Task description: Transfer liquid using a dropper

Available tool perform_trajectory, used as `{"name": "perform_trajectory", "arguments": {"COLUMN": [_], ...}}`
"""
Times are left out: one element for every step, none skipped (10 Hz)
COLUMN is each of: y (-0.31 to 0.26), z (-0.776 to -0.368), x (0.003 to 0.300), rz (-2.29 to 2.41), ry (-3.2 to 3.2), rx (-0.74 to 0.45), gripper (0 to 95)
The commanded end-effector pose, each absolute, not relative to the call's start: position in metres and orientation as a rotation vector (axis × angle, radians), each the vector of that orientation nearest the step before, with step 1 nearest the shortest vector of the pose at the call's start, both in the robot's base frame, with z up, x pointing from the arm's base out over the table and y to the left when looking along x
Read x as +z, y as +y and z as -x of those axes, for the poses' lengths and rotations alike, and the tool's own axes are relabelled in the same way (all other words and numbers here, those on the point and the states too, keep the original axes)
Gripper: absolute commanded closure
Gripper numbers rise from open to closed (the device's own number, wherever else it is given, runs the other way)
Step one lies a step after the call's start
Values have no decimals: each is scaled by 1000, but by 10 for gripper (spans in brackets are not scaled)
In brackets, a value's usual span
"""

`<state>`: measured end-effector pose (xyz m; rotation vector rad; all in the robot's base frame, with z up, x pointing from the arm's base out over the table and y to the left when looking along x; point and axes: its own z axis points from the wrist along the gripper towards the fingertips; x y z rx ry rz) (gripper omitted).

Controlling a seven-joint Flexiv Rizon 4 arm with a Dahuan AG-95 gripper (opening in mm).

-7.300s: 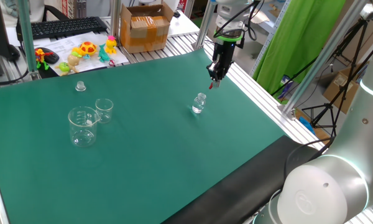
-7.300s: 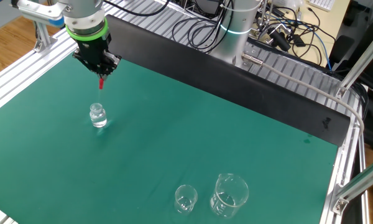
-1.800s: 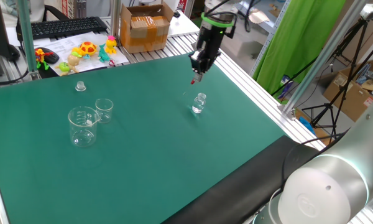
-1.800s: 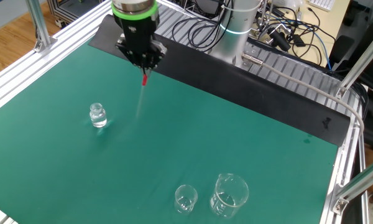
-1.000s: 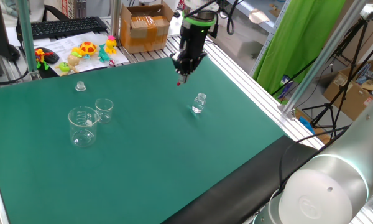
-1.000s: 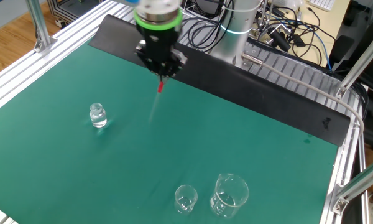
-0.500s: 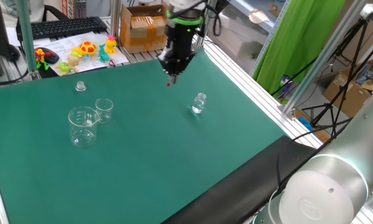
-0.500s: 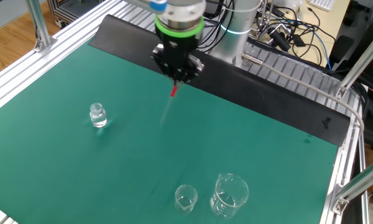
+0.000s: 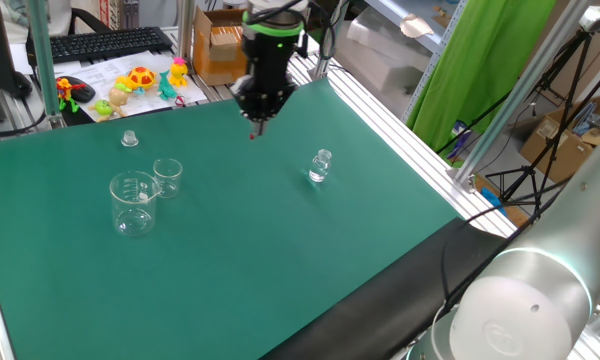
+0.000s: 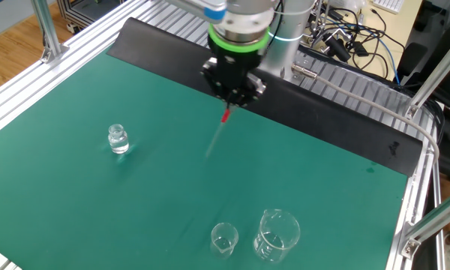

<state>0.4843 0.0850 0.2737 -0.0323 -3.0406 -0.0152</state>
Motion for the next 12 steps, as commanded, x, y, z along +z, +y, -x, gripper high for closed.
{"name": "perform_trajectory", "arguments": {"y": [102,107,108,108,108,108,108,108,108,108,108,108], "z": [-484,-483,-483,-484,-484,-484,-484,-484,-484,-484,-484,-484], "x": [273,272,270,270,270,270,270,270,270,270,270,270], "rz": [74,82,86,77,72,72,26,-5,-55,-133,-173,-201], "ry": [-3040,-3038,-3030,-3023,-3023,-3021,-3017,-3018,-3019,-3023,-3026,-3033], "rx": [-12,-11,-8,-13,-14,-17,-10,-14,-19,-35,-49,-54], "gripper": [950,950,950,950,950,950,950,950,950,950,950,950]}}
